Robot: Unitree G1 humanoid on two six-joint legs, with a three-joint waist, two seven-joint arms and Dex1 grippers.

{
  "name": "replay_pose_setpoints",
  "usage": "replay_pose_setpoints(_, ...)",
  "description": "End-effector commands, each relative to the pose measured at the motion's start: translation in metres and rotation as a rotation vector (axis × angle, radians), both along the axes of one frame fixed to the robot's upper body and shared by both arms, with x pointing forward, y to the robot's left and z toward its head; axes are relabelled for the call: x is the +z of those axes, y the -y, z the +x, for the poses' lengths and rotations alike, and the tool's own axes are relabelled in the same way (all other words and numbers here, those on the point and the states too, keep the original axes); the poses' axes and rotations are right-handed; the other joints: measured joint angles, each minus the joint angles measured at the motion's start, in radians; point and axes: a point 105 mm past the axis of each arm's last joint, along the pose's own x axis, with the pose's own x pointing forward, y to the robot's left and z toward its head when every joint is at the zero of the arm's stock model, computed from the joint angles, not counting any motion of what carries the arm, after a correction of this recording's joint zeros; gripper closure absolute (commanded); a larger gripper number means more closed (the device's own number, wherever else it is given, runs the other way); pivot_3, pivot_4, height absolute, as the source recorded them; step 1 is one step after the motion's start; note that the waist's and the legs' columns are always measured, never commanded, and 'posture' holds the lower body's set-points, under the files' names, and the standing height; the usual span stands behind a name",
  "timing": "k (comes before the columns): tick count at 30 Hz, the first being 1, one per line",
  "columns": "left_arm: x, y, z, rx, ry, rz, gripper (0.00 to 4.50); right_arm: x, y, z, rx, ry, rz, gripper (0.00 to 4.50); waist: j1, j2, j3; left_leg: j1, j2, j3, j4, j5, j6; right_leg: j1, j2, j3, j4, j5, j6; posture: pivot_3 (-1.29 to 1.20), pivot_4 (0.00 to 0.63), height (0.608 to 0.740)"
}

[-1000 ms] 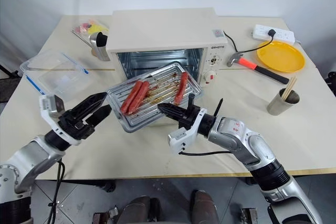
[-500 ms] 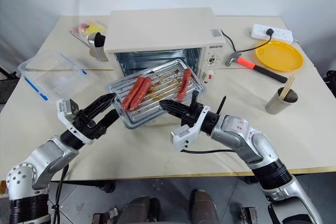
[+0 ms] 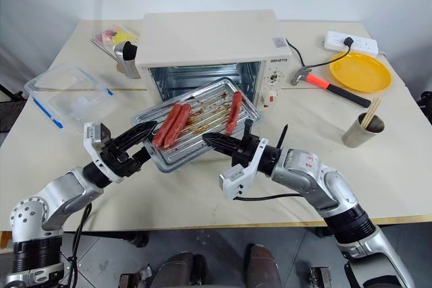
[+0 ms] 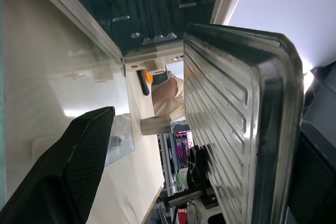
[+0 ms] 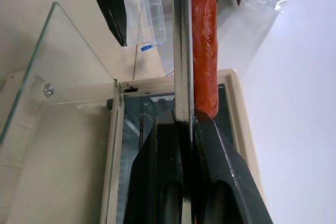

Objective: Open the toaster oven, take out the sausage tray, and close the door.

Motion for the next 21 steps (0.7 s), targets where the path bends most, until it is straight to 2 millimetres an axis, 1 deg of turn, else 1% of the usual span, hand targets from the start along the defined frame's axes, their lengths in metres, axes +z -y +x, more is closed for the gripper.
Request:
replay_pose_setpoints(1,0.0,0.001,0.0,-0.023,-0.006,0.014,0.86,0.023,-0.003,-0.012,0.069,0.074,0.058,4.5,0.0,0.0,0.0,0.0,0.0,0.0,0.0,0.0,0.0,0.0,0.0,0.0,0.0,0.0,0.0,0.0,0.15,0.74)
replay_pose_setpoints(13,-0.001,0.007,0.002,-0.007,-0.023,0.05,4.34,0.03,-0.008,-0.018,0.105,0.032,0.083,4.5,0.0,0.0,0.0,0.0,0.0,0.0,0.0,0.0,0.0,0.0,0.0,0.0,0.0,0.0,0.0,0.0,0.15,0.74)
replay_pose_setpoints(14,-0.001,0.008,0.001,-0.007,-0.024,0.056,4.47,0.031,-0.008,-0.019,0.109,0.029,0.089,4.5,0.0,0.0,0.0,0.0,0.0,0.0,0.0,0.0,0.0,0.0,0.0,0.0,0.0,0.0,0.0,0.0,0.15,0.74)
replay_pose_setpoints(19,0.0,0.007,-0.003,0.02,-0.016,0.059,4.48,0.029,-0.009,-0.021,0.12,0.011,0.093,4.5,-0.001,0.0,0.0,0.0,0.0,0.0,0.0,0.0,0.0,0.0,0.0,0.0,0.0,0.0,0.0,0.0,0.15,0.74)
replay_pose_setpoints(21,-0.002,0.005,-0.004,0.037,-0.028,0.057,4.48,0.029,-0.01,-0.023,0.124,0.005,0.089,4.5,0.0,0.0,0.0,0.0,0.0,0.0,0.0,0.0,0.0,0.0,0.0,0.0,0.0,0.0,0.0,0.0,0.15,0.74)
